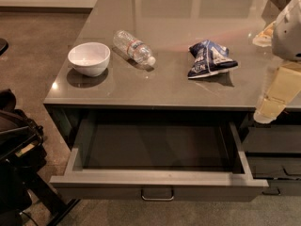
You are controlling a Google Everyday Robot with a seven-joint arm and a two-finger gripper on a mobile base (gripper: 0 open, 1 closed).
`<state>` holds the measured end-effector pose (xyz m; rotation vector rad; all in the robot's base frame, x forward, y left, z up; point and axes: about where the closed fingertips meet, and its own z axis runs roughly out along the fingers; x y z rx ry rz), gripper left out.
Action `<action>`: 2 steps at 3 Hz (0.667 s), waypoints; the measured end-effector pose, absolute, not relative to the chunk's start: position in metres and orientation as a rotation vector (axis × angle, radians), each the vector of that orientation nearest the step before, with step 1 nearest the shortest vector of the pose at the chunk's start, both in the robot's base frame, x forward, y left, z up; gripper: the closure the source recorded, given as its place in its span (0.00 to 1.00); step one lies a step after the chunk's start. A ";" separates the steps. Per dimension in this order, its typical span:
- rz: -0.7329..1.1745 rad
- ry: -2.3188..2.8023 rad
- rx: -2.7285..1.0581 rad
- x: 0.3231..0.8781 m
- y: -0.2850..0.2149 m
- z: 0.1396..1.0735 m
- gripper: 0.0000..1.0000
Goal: Close top drawer
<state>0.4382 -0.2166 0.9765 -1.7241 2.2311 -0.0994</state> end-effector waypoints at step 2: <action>-0.052 2.232 -1.691 0.425 -0.217 0.958 0.00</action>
Offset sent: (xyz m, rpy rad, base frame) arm -0.1730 -0.0100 -0.2481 0.5805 0.0901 -0.1769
